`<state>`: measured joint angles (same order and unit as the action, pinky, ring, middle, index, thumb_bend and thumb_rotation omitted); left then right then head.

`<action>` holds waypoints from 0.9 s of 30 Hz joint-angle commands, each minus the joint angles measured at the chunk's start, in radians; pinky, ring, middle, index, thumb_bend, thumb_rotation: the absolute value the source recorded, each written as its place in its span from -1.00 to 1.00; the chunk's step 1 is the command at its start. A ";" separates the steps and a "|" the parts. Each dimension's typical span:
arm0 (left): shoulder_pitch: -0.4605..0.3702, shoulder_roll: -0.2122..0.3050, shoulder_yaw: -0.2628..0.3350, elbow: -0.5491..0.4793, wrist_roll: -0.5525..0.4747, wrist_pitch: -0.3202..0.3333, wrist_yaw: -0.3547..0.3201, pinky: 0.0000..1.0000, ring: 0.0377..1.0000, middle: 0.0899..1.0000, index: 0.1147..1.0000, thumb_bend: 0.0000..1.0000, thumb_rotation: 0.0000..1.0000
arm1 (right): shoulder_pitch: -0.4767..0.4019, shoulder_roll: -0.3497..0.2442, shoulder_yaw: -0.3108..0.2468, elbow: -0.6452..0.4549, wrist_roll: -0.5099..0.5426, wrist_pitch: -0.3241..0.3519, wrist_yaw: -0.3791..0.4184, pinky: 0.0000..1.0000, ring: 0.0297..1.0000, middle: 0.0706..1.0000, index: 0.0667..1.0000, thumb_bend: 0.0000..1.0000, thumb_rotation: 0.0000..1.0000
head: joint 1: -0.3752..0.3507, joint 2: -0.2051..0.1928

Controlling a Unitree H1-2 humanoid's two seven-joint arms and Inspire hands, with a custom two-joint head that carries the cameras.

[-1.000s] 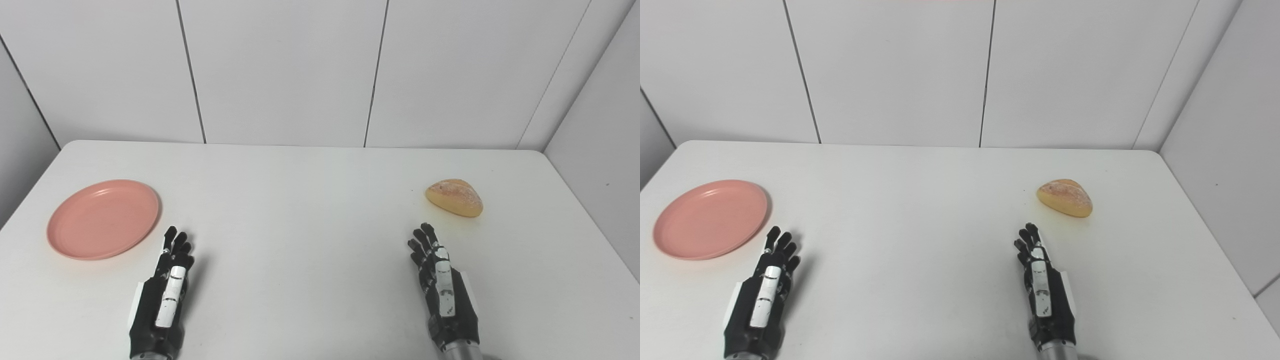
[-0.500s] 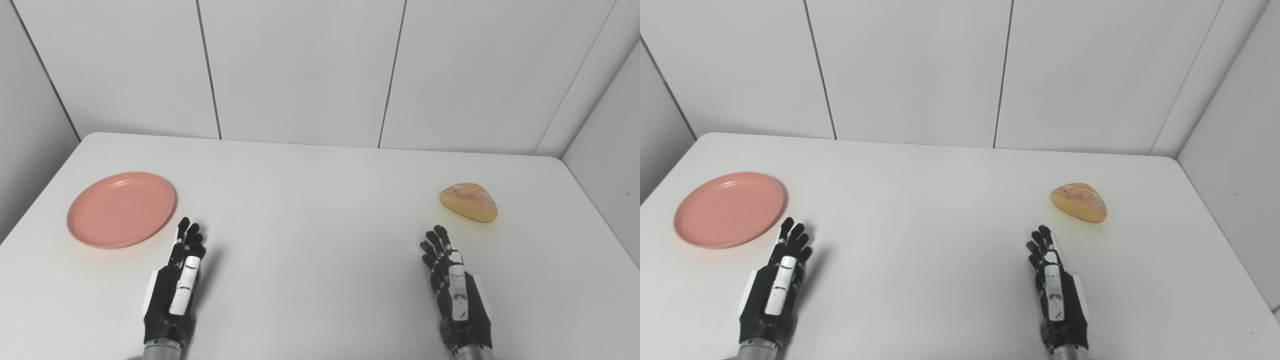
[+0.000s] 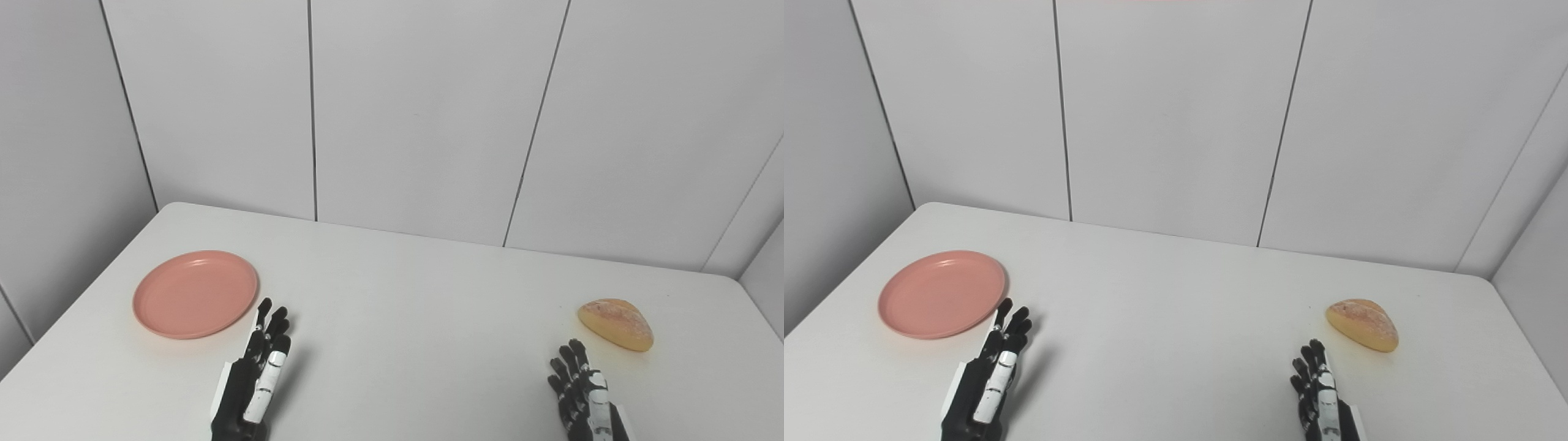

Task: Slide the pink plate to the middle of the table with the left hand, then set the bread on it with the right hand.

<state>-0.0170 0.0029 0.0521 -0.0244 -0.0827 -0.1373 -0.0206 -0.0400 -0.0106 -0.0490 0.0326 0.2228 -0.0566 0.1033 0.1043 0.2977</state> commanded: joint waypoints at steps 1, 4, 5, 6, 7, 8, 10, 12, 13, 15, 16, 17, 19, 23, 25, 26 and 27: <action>0.028 -0.041 -0.031 0.127 0.007 0.003 -0.002 1.00 0.91 0.91 1.00 0.37 0.54 | 0.036 -0.012 -0.012 0.082 0.006 -0.034 0.015 1.00 1.00 1.00 1.00 0.57 1.00 | 0.000 0.001; 0.020 -0.042 -0.030 0.150 0.007 -0.011 -0.002 1.00 0.90 0.90 1.00 0.36 0.54 | 0.029 -0.014 -0.015 0.100 0.008 -0.043 0.020 1.00 1.00 1.00 1.00 0.56 1.00 | 0.012 -0.019; 0.018 -0.043 -0.029 0.155 0.004 -0.014 -0.003 1.00 0.90 0.89 1.00 0.34 0.52 | 0.028 -0.014 -0.016 0.104 0.007 -0.045 0.021 1.00 1.00 1.00 1.00 0.55 1.00 | 0.012 -0.019; 0.016 -0.044 -0.028 0.158 0.001 -0.016 -0.004 1.00 0.90 0.89 1.00 0.33 0.51 | 0.026 -0.014 -0.017 0.108 0.008 -0.045 0.022 1.00 1.00 1.00 1.00 0.54 1.00 | 0.016 -0.021; 0.015 -0.044 -0.027 0.161 -0.002 -0.018 -0.006 1.00 0.90 0.89 1.00 0.32 0.49 | 0.025 -0.014 -0.019 0.109 0.009 -0.044 0.022 1.00 1.00 1.00 1.00 0.54 1.00 | 0.017 -0.021; 0.014 -0.044 -0.027 0.162 -0.004 -0.020 -0.007 1.00 0.90 0.89 1.00 0.31 0.49 | 0.024 -0.013 -0.021 0.108 0.010 -0.039 0.022 1.00 1.00 1.00 1.00 0.54 1.00 | 0.019 -0.019; 0.014 -0.045 -0.028 0.159 -0.006 -0.020 -0.008 1.00 0.90 0.88 1.00 0.31 0.47 | 0.025 -0.012 -0.023 0.104 0.012 -0.031 0.021 1.00 1.00 1.00 1.00 0.55 1.00 | 0.022 -0.010; 0.017 -0.044 -0.029 0.152 -0.002 -0.019 -0.007 1.00 0.89 0.88 1.00 0.32 0.47 | 0.027 -0.011 -0.025 0.096 0.016 -0.026 0.024 1.00 1.00 1.00 1.00 0.53 1.00 | 0.023 0.000; 0.018 -0.044 -0.029 0.148 -0.002 -0.019 -0.007 1.00 0.89 0.88 1.00 0.32 0.47 | 0.028 -0.011 -0.025 0.091 0.018 -0.023 0.024 1.00 1.00 1.00 1.00 0.53 1.00 | 0.024 0.003; 0.022 -0.043 -0.030 0.138 -0.001 -0.016 -0.007 1.00 0.88 0.88 1.00 0.34 0.47 | 0.032 -0.010 -0.024 0.083 0.020 -0.020 0.025 1.00 1.00 1.00 1.00 0.54 1.00 | 0.026 0.012; 0.024 -0.043 -0.030 0.133 -0.002 -0.015 -0.008 0.99 0.88 0.88 1.00 0.35 0.47 | 0.034 -0.010 -0.023 0.080 0.018 -0.020 0.026 1.00 1.00 1.00 1.00 0.56 1.00 | 0.028 0.016; 0.024 -0.044 -0.029 0.131 -0.005 -0.018 -0.008 0.98 0.88 0.87 1.00 0.35 0.46 | 0.035 -0.010 -0.022 0.077 0.016 -0.019 0.025 1.00 1.00 1.00 1.00 0.57 1.00 | 0.028 0.019; 0.020 -0.045 -0.027 0.130 -0.007 -0.029 -0.007 0.96 0.87 0.87 1.00 0.36 0.43 | 0.038 -0.010 -0.022 0.072 0.014 -0.016 0.023 1.00 1.00 1.00 1.00 0.59 1.00 | 0.029 0.027; -0.003 -0.050 -0.024 0.112 0.003 -0.012 0.010 0.94 0.86 0.86 1.00 0.50 0.45 | 0.036 -0.014 -0.024 0.067 0.024 -0.006 0.028 1.00 1.00 1.00 1.00 0.61 1.00 | 0.035 0.035; -0.021 -0.052 -0.026 0.086 0.009 0.005 0.017 0.91 0.85 0.86 0.98 0.56 0.48 | 0.035 -0.016 -0.024 0.061 0.027 0.004 0.028 1.00 1.00 1.00 1.00 0.61 1.00 | 0.037 0.038; -0.031 -0.052 -0.026 0.070 0.011 0.015 0.020 0.89 0.84 0.85 0.96 0.58 0.49 | 0.035 -0.017 -0.024 0.059 0.028 0.008 0.029 1.00 1.00 1.00 1.00 0.62 1.00 | 0.039 0.040; -0.038 -0.051 -0.027 0.060 0.013 0.022 0.022 0.89 0.84 0.86 0.97 0.59 0.51 | 0.035 -0.018 -0.023 0.057 0.029 0.009 0.029 1.00 1.00 1.00 1.00 0.60 1.00 | 0.039 0.040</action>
<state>-0.0450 -0.0091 0.0497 -0.0192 -0.0660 -0.1350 -0.0010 -0.0588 -0.0182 -0.0635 0.0492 0.2411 -0.0579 0.1229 0.1426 0.3374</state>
